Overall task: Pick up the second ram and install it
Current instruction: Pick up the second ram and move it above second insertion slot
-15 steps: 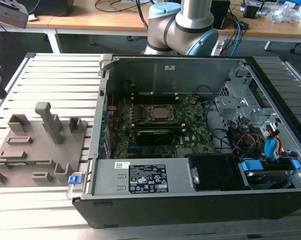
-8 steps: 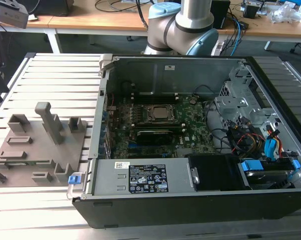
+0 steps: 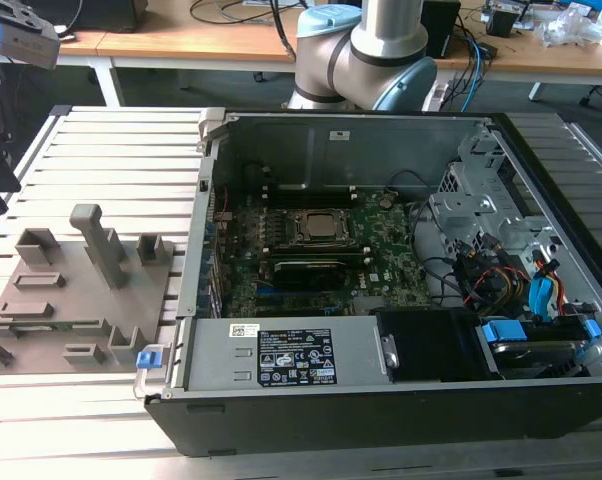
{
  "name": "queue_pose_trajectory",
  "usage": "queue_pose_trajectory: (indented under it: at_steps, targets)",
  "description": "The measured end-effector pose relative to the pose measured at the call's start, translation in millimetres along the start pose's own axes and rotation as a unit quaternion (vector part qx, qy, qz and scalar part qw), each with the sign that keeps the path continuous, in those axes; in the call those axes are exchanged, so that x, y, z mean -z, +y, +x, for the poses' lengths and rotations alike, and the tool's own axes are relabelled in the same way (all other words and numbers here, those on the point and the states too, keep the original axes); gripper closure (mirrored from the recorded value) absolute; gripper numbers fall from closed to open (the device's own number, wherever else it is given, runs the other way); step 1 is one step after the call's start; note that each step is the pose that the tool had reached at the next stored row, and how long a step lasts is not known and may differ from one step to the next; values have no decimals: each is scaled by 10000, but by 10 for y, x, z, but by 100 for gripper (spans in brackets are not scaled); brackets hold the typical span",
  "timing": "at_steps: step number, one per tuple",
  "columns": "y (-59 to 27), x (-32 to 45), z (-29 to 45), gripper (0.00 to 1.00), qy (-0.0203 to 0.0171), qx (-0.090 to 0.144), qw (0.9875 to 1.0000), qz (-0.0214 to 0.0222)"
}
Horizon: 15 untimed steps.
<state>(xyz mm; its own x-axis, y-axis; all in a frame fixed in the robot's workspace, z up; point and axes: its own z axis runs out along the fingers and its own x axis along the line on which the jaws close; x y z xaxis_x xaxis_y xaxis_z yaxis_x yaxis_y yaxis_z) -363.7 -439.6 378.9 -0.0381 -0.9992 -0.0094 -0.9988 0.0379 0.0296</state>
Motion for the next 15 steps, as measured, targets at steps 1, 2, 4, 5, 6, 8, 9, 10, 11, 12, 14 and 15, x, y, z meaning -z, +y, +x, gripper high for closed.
queue_pose_trajectory:
  at_steps: [1, 2, 4, 5, 6, 8, 9, 10, 11, 12, 14, 15]
  targets:
    - [0, -13, 0, 64, 0, 0, 10000, 0]
    - [-1, -27, 1, 64, 0, 0, 10000, 0]
    - [-2, -56, 1, 64, 0, 0, 10000, 0]
    - [-2, -62, 1, 64, 0, 0, 10000, 0]
    - [-2, -74, 1, 64, 0, 0, 10000, 0]
    - [-3, -88, 1, 64, 0, 0, 10000, 0]
    - [-3, -93, 1, 64, 0, 0, 10000, 0]
    - [-3, -101, 2, 64, 0, 0, 10000, 0]
    - [-3, -106, 2, 64, 0, 0, 10000, -1]
    - [-3, -110, 2, 64, 0, 0, 10000, 0]
    - [-4, -126, 2, 64, 0, 0, 10000, 0]
    - [-4, -136, 2, 64, 0, 0, 10000, 0]
